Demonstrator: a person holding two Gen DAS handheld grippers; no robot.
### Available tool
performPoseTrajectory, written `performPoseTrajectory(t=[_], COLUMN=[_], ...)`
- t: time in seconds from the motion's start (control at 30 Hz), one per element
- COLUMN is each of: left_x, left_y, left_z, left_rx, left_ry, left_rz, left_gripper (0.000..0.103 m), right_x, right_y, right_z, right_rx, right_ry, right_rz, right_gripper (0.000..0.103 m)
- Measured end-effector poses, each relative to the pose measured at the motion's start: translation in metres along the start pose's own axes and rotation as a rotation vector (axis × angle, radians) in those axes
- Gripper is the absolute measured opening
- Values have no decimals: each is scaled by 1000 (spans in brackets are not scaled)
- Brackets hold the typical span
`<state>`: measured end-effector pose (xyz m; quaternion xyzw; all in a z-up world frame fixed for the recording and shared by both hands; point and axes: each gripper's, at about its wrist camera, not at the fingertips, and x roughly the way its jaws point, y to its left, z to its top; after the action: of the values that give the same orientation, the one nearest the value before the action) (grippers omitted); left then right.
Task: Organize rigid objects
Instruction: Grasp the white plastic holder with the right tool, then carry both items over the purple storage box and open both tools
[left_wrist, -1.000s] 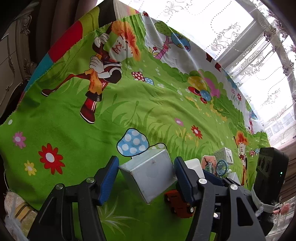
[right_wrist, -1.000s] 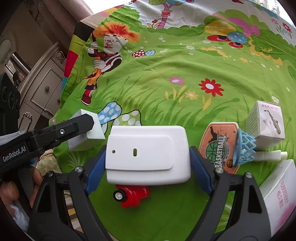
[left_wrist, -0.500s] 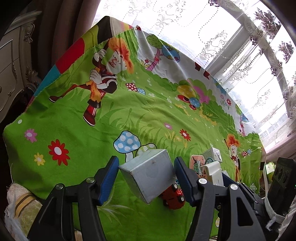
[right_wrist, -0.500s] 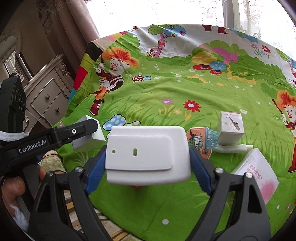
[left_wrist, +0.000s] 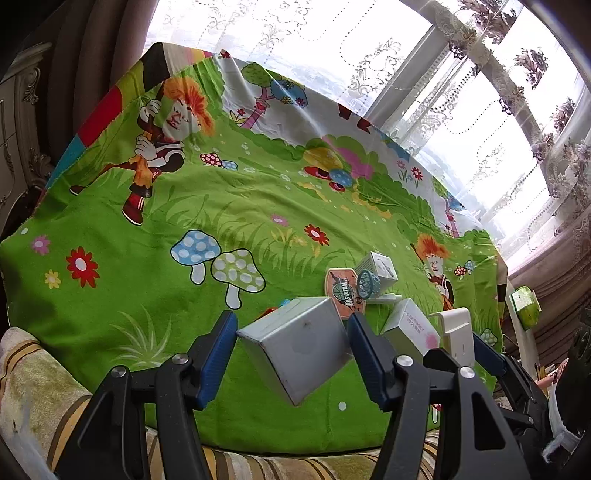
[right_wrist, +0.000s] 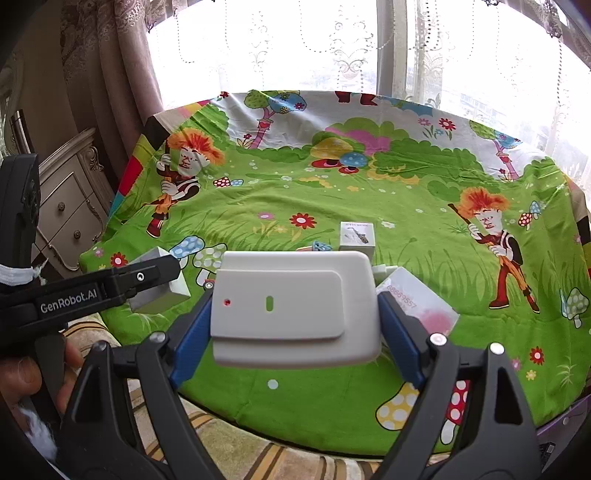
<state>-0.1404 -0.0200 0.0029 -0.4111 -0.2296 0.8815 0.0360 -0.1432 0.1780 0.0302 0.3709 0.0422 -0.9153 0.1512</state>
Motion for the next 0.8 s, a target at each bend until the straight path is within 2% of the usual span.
performPoseTrajectory(t=[0.37, 0.8], left_x=[-5, -6], left_y=[-52, -132], left_z=[-28, -71], left_rx=[102, 267], left_ry=[45, 137], left_rz=[-50, -150], left_gripper=[62, 62], right_x=[-46, -109], right_y=[-45, -108], right_z=[-33, -82], right_rx=[101, 212], right_ry=[10, 5], right_rz=[-97, -212], right_gripper=[86, 86])
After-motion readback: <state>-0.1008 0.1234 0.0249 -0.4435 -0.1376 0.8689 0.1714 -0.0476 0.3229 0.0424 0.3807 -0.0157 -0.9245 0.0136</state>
